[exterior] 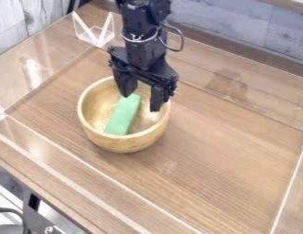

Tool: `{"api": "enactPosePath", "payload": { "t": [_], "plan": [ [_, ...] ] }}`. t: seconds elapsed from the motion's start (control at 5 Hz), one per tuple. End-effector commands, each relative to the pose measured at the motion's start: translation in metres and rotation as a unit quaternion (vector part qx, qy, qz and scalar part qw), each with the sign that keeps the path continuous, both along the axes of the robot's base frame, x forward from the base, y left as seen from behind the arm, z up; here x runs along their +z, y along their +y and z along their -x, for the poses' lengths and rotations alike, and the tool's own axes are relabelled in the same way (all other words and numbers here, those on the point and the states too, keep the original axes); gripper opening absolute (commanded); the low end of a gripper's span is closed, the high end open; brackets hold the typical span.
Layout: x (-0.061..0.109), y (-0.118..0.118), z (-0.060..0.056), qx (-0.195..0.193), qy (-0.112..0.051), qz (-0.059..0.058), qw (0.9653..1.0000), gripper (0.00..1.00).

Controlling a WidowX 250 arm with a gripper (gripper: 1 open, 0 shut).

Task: Put green stick into wooden bowl

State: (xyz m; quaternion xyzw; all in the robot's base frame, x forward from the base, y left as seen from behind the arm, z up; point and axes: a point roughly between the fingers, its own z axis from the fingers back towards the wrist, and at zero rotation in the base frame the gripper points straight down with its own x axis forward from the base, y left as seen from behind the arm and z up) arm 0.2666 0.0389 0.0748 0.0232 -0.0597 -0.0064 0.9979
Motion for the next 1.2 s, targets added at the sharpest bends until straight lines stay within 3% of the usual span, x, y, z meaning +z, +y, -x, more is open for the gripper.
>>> {"api": "enactPosePath", "payload": {
  "t": [0.0,1.0],
  "plan": [
    [0.0067,0.0033,-0.0033,0.0,-0.016,-0.006,0.9999,1.0],
    [-0.0012,0.0071,-0.0011,0.009,-0.004,-0.006,0.9999,1.0]
  ]
}}
